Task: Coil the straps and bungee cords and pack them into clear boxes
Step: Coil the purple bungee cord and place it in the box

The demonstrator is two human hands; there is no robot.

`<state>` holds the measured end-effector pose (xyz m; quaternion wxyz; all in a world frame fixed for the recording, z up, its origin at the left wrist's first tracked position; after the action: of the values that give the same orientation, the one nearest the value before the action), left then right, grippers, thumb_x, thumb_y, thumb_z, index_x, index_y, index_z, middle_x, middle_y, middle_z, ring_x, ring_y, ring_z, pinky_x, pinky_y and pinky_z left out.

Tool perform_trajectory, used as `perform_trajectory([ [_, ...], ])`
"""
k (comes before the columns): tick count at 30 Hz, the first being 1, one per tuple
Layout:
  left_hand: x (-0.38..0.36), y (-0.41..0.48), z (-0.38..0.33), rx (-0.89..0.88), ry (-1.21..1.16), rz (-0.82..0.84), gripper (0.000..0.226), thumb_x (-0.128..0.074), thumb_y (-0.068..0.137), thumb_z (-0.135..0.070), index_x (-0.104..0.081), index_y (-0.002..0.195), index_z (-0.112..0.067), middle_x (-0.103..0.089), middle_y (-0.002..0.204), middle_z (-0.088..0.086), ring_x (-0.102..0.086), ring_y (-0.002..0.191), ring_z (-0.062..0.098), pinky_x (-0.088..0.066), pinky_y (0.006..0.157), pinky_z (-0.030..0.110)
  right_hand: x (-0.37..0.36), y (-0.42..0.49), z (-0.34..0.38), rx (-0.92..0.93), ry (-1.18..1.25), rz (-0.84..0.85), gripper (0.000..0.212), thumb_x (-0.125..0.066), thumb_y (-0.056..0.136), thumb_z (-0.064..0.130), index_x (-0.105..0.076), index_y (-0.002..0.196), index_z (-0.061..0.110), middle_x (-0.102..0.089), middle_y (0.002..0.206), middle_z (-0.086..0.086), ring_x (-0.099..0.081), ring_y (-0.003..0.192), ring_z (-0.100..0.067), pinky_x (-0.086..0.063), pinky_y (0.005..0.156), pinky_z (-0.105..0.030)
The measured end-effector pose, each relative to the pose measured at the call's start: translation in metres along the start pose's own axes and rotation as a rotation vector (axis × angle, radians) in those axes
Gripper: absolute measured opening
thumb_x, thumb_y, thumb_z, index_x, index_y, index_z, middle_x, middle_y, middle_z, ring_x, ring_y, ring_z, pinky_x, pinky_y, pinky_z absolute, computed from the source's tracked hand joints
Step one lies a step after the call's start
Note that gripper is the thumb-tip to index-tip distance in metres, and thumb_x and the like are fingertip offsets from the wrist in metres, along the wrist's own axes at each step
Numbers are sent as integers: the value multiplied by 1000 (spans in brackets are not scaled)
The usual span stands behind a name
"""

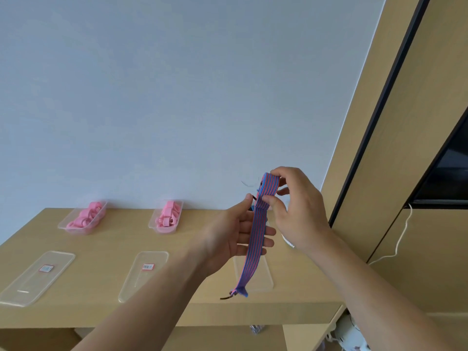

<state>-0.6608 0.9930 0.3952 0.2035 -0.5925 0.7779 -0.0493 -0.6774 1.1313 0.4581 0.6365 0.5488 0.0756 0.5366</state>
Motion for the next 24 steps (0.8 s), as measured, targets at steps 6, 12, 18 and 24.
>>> perform_trajectory([
  [6,7,4,-8,-41,-83,-36,68,-47,99,-62,-71,117,-1,-75,100,16,-74,89,31,-56,99,54,-4,-20,11,144,-44,-55,24,-76,83,11,-67,104,2,-69,109,-6,-65,102,-23,-50,89,-30],
  [12,15,6,-16,-112,-111,-47,47,-57,100,-48,-74,113,-7,-75,102,14,-71,90,29,-59,77,40,-9,-31,16,210,-18,-28,18,-82,79,9,-70,90,1,-70,103,-7,-63,96,-26,-51,84,-32],
  [18,16,7,-23,-213,-32,-49,23,-64,100,-32,-67,101,-9,-64,85,6,-61,73,21,-54,66,33,-14,-34,17,280,-58,50,12,-84,76,9,-72,80,7,-70,98,-2,-59,93,-23,-47,86,-27],
  [24,16,7,-19,-219,20,-9,18,-62,101,-19,-71,106,-4,-69,98,15,-70,89,29,-61,82,42,0,-13,7,8,205,67,11,-76,78,17,-76,89,15,-73,92,9,-66,93,-11,-53,79,-31],
])
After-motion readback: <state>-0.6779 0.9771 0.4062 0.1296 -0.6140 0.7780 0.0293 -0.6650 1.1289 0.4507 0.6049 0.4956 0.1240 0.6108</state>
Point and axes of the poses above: each hand's wrist, its own y-axis towards the middle knuckle, its own x-axis out of the back of the hand, z = x × y, the point moved 5 cm from there along y, towards the middle knuckle
